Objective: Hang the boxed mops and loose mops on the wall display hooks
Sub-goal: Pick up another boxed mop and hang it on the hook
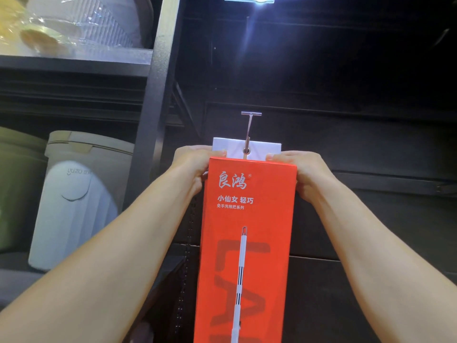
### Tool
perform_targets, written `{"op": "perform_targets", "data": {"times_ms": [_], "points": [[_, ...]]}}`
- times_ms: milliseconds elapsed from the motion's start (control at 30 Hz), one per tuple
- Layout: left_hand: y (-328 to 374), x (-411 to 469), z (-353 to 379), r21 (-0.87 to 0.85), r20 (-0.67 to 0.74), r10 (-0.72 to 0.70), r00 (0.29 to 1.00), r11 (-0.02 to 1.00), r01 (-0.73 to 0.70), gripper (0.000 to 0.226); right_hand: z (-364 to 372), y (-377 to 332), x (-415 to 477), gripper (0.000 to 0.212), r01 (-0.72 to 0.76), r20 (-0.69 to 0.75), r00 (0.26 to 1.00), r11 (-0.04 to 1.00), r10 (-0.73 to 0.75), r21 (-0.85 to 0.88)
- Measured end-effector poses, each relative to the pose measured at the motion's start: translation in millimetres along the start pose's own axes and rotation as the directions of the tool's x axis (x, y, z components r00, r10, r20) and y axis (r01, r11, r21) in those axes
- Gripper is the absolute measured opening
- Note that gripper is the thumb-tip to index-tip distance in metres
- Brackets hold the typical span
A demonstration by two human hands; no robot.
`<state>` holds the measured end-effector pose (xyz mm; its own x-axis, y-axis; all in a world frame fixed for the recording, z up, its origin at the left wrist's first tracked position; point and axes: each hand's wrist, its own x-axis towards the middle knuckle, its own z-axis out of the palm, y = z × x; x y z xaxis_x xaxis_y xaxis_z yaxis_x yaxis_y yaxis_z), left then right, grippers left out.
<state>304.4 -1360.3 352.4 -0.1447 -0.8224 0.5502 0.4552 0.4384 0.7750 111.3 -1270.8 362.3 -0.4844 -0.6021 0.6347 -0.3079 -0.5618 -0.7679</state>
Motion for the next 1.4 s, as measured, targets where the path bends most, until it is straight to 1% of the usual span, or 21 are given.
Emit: {"op": "perform_targets", "data": {"times_ms": [100, 267, 400, 667, 800, 967, 1067, 1167, 1267, 1400], "points": [[-8.7, 6.0, 2.5, -0.024, -0.009, -0.03, 1.0, 0.999, 0.029, 0.025, 0.6, 6.5, 4.5, 0.022, -0.005, -0.008, 1.0, 1.0, 0.005, -0.017], [-20.6, 17.2, 6.0, -0.005, -0.027, -0.019, 0.999, 1.0, 0.018, 0.019, 0.3, 17.4, 16.8, 0.025, -0.004, 0.003, 1.0, 1.0, 0.005, -0.015], [-34.5, 30.8, 7.7, 0.007, -0.037, -0.028, 0.999, 1.0, 0.028, 0.024, 0.5, 28.7, 27.3, 0.022, -0.003, 0.01, 1.0, 0.999, 0.004, -0.041], [-52.0, 51.2, 12.8, 0.0, -0.062, -0.029, 0.998, 1.0, 0.029, 0.021, 1.4, 50.2, 52.2, 0.022, -0.005, 0.025, 1.0, 0.999, 0.006, -0.04], [-54.1, 57.9, 14.3, 0.027, -0.069, -0.034, 0.997, 0.999, 0.036, 0.019, 1.7, 55.2, 58.4, 0.022, -0.004, 0.035, 0.999, 0.999, 0.006, -0.046], [-53.8, 60.5, 12.7, 0.041, -0.071, -0.048, 0.996, 0.998, 0.051, 0.014, 0.6, 57.1, 62.3, 0.024, 0.018, 0.024, 1.0, 0.989, -0.015, -0.147], [-52.1, 60.1, 12.0, 0.046, -0.067, -0.063, 0.996, 0.997, 0.066, 0.014, -0.1, 56.4, 63.6, 0.023, 0.011, 0.039, 0.999, 0.986, -0.004, -0.167], [-50.5, 56.6, 11.1, 0.005, -0.069, -0.073, 0.995, 0.997, 0.073, 0.018, -0.3, 51.8, 60.5, 0.019, 0.005, 0.069, 0.998, 0.985, 0.008, -0.174], [-48.4, 53.8, 10.3, -0.061, -0.113, -0.083, 0.99, 0.995, 0.077, 0.02, -1.9, 46.3, 56.0, 0.019, -0.006, 0.088, 0.996, 0.985, 0.021, -0.17], [-42.8, 44.9, 10.7, -0.094, -0.143, -0.078, 0.987, 0.993, 0.064, 0.021, -3.7, 37.5, 46.7, 0.032, -0.018, 0.081, 0.996, 0.977, 0.036, -0.21]]}}
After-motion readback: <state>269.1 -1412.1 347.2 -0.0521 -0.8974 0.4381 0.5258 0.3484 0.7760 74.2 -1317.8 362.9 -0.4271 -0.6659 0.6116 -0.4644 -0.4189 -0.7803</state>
